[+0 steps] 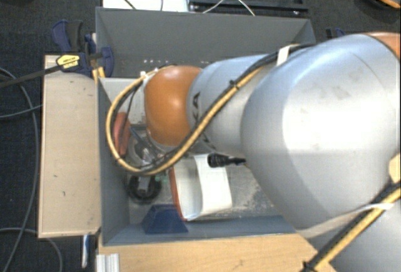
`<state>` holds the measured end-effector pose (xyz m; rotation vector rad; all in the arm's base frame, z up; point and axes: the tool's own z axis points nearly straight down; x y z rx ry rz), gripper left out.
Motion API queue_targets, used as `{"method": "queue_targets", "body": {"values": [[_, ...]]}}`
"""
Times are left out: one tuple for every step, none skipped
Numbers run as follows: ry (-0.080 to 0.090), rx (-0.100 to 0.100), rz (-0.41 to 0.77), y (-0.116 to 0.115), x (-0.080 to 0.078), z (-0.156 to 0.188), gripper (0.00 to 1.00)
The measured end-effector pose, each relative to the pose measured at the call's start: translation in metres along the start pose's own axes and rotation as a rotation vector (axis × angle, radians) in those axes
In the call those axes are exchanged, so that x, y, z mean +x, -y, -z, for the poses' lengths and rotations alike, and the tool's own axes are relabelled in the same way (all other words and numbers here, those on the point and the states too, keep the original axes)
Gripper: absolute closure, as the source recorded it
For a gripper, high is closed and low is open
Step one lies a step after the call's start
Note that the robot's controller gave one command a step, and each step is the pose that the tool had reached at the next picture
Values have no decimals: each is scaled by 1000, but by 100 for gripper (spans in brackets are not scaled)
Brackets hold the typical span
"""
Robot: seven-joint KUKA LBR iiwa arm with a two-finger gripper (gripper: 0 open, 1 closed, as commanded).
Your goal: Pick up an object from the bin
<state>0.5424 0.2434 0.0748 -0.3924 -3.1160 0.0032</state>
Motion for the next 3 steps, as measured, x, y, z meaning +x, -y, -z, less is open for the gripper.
{"method": "queue_targets", "body": {"values": [[0,0,-1,0,0,0,100],[0,0,-2,0,0,3,100],[1,0,-3,1,-1,7,100]]}}
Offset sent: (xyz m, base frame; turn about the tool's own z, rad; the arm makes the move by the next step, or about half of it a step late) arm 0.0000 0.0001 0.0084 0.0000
